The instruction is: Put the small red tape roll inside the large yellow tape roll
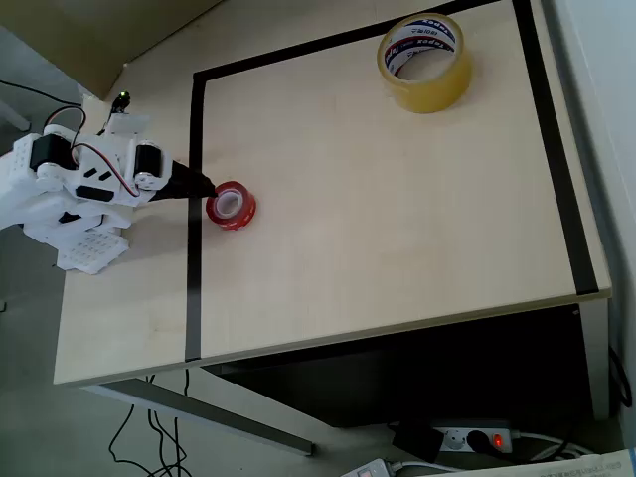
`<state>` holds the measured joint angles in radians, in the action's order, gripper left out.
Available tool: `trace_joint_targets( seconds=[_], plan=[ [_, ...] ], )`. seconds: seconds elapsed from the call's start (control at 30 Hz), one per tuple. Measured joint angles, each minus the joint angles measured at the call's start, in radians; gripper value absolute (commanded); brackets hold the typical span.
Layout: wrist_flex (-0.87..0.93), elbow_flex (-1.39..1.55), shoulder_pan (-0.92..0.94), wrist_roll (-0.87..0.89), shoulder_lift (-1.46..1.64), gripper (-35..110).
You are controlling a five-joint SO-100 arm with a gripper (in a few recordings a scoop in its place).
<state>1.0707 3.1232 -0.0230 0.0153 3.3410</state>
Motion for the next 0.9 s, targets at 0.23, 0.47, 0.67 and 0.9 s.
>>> trace_joint_targets(
  seconds=[0.23,0.47,0.67,0.9],
  plan=[
    [0.003,-0.002,-0.175,-0.002,0.000,0],
    [0.009,-0.026,-0.155,-0.002,0.000,0],
    [0.169,-0.272,-0.115,0.000,-0.192,0],
    [0.202,-0.615,-0.032,-0.006,-0.569,0]
  ],
)
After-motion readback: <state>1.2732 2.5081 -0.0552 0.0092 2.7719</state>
